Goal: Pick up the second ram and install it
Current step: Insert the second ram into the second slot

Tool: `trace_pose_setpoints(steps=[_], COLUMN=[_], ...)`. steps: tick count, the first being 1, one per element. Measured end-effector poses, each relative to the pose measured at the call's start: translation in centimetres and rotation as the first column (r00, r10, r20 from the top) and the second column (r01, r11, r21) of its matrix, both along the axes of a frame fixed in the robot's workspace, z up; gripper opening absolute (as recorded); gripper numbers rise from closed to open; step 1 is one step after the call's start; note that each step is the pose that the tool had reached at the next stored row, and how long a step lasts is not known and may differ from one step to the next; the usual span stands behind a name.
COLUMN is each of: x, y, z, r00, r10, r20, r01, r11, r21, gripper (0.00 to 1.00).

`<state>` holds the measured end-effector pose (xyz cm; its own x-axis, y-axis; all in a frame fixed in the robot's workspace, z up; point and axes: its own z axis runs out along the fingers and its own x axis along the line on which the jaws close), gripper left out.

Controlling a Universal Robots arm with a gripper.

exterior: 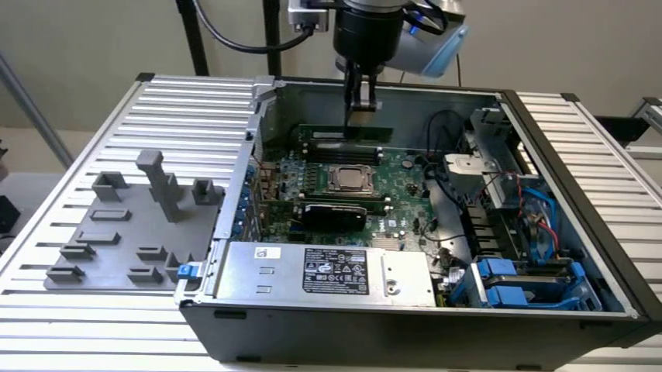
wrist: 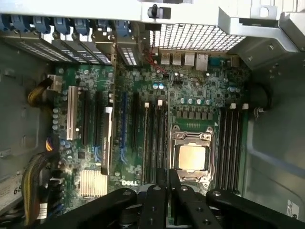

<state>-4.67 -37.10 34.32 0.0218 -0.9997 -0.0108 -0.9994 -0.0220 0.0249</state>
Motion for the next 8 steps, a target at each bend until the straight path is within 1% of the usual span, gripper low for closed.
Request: trace_pose_setpoints(steps=[1, 4, 8], x=[0.2, 0.6, 0.8], y=[0.17, 0.24, 0.24], z=[-0.18, -0.72, -1.44], r00=[1.0, 0.9999, 0.998], r10=[0.0, -0.012, -0.063], r20=[-0.0001, -0.0006, -0.0009], r01=[0.0, 0.012, 0.063], r11=[1.0, 0.9999, 0.998], r21=[-0.0001, 0.0002, 0.0005], gripper=[0.0, 0.0, 0.0])
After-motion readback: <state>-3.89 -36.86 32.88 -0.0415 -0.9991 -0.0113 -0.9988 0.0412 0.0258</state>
